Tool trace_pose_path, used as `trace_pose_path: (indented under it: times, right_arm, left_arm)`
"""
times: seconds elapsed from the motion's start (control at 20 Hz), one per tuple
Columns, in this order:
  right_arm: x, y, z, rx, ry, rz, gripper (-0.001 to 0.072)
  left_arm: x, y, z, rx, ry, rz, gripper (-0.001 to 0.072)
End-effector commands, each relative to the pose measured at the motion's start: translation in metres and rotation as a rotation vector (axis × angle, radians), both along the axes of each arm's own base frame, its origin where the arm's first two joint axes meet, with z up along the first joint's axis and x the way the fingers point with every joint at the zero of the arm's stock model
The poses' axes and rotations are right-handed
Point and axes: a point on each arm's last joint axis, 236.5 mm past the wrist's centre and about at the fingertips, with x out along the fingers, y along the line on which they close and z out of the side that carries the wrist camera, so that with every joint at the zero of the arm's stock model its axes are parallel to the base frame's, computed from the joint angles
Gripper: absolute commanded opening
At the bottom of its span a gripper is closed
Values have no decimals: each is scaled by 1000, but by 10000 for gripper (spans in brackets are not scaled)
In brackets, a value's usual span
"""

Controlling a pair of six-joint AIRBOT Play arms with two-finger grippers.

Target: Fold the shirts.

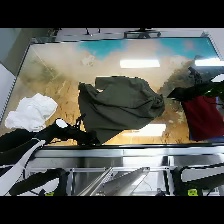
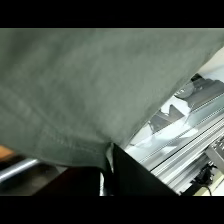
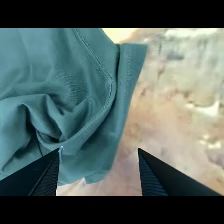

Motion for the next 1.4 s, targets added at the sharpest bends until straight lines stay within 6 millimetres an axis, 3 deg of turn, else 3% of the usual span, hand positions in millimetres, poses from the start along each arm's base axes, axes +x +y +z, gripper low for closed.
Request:
trace_pose_path:
  times: [0.0,0.1,0.15,0.4,0.55,0.6,0.7,0.85,0.95,1.05,1.15,1.2,1.25,1.35]
  right_arm:
    - [-7,13,-20,26,62,35,535]
    - [-9,16,-32,36,94,41,533]
    - [-10,16,-35,38,102,41,533]
    - [-18,26,-60,68,174,57,521]
    - [-27,45,-72,86,223,109,364]
    - [-30,53,-73,89,232,130,362]
    - [-35,69,-67,109,240,173,22]
    - [-39,79,-38,150,221,203,19]
    - [-37,82,8,181,139,206,19]
    - [-31,87,86,247,-60,199,18]
    - [-30,94,201,338,-386,185,19]
    - [-39,94,265,344,-574,172,19]
    - [-52,93,322,304,-758,159,19]
    - [-90,90,425,146,-1107,97,19]
  left_arm:
    - [16,-13,5,-15,-64,-69,13]
    - [27,-1,21,12,-100,-135,12]
    - [35,15,28,61,-109,-135,13]
    - [80,65,63,94,-228,45,21]
    - [86,76,67,97,-257,68,21]
    - [88,77,67,100,-263,72,21]
    - [92,79,66,106,-278,80,25]
    - [108,79,79,105,-344,66,27]
    - [133,76,118,88,-438,46,27]
    - [163,70,196,53,-632,39,27]
    - [179,64,302,-9,-877,55,27]
    - [178,61,368,-44,-1033,66,27]
    - [172,63,424,-58,-1170,79,27]
    - [140,76,542,-24,-1485,108,27]
